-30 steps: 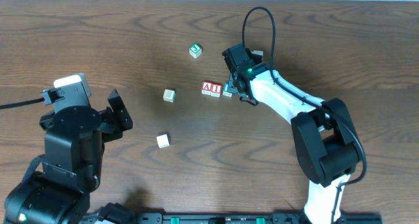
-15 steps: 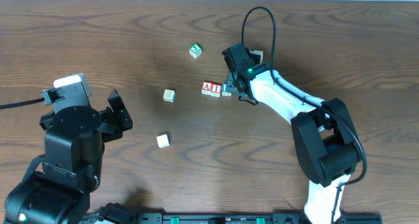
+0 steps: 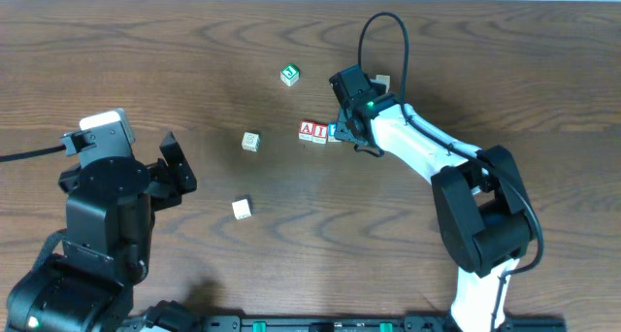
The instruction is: Spell out Ai2
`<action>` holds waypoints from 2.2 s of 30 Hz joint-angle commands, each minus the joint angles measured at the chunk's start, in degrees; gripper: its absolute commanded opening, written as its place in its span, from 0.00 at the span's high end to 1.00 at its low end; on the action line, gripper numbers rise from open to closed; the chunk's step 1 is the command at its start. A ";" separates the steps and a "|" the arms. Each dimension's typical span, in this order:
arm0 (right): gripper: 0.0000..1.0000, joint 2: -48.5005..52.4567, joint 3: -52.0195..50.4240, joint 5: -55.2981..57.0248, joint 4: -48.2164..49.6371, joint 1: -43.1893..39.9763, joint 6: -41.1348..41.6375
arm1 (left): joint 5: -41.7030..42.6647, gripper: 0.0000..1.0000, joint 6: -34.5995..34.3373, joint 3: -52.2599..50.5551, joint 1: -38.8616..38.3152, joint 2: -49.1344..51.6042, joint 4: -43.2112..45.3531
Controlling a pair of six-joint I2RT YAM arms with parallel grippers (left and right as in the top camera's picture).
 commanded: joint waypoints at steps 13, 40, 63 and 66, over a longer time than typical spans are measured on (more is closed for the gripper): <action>0.49 0.61 -0.26 -2.67 -0.31 0.37 3.50 | -1.03 0.04 0.81 0.44 0.02 0.04 -0.20; 0.42 -9.73 -0.26 8.55 2.91 -2.97 -10.49 | -1.03 0.05 0.81 0.44 0.02 0.04 -0.17; 0.46 -1.44 -0.26 1.70 8.92 -0.87 -6.51 | -1.03 0.05 0.81 0.44 0.02 0.04 -0.17; 0.46 -1.14 -0.26 1.70 8.39 -0.17 -5.73 | -1.03 0.05 0.81 0.42 0.02 0.04 -0.17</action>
